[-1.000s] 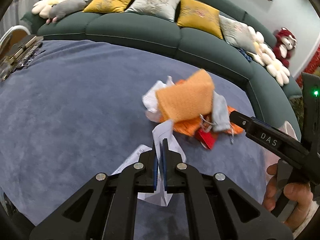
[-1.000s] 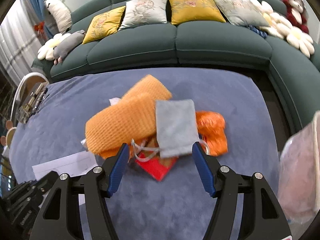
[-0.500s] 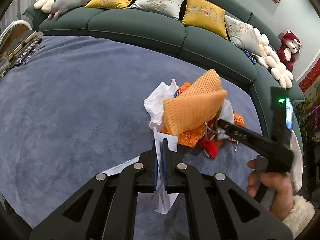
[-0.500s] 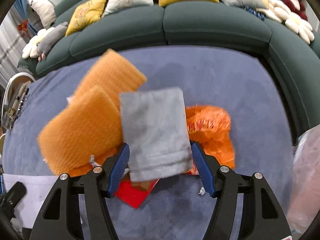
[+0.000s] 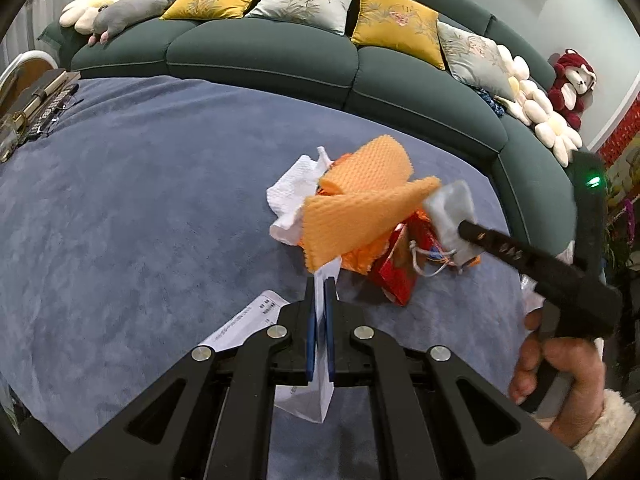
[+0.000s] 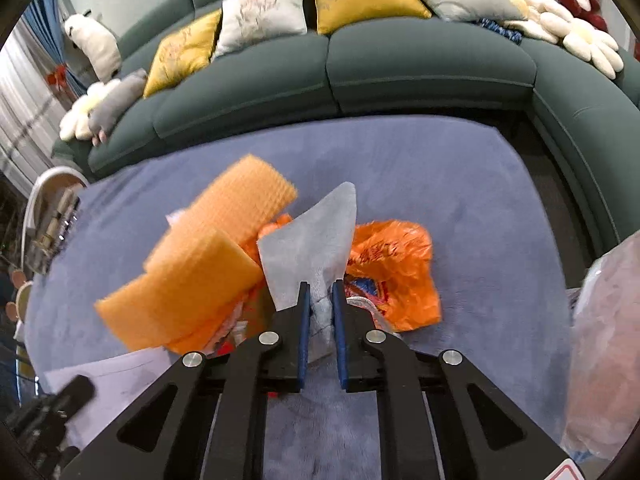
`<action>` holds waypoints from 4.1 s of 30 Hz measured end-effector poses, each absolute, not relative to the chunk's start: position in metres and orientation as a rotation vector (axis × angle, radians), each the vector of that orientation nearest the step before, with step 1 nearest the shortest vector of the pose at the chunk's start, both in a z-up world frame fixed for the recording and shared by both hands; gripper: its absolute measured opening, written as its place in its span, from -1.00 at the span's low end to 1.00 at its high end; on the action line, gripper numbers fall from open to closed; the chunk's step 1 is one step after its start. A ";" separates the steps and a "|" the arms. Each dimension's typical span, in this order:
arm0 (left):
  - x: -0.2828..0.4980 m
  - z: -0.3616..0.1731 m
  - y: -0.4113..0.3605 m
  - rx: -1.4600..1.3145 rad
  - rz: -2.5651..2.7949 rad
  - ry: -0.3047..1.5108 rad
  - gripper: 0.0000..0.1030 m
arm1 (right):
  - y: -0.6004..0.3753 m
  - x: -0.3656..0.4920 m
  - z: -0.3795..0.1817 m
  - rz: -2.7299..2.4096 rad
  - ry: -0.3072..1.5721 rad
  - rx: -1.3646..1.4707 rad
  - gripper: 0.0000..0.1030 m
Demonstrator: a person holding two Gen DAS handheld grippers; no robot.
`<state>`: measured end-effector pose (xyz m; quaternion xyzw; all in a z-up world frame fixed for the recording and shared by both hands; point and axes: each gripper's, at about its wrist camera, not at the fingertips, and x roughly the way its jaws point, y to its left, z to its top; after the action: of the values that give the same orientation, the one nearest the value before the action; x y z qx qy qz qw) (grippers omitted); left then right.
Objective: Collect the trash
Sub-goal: 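Lift the grey pouch with the right tool toward the wastebasket while the left holds the receipt, then carry receipt and pouch over the wastebasket while both tools open to drop them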
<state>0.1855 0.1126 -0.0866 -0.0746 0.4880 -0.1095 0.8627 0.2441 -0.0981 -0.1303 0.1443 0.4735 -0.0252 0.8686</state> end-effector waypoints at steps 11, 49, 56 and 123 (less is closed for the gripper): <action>0.160 -0.050 0.075 -0.108 -0.288 0.963 -0.93 | -0.133 0.199 -0.069 -0.074 0.872 0.327 -0.79; 0.141 -0.187 0.108 0.122 -0.196 1.095 0.26 | -0.139 0.122 -0.088 -0.136 0.951 0.351 -0.79; 0.152 -0.176 0.137 0.001 -0.193 1.131 -0.86 | -0.132 0.124 -0.084 -0.114 0.947 0.347 -0.79; 0.122 -0.067 -0.232 0.090 -0.692 0.962 0.45 | -0.366 0.023 -0.063 -0.441 0.763 0.474 -0.31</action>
<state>0.1223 -0.2322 -0.0667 0.0426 0.4533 -0.3259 0.8286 0.0232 -0.3663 -0.0626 0.2272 0.3657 -0.2116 0.8774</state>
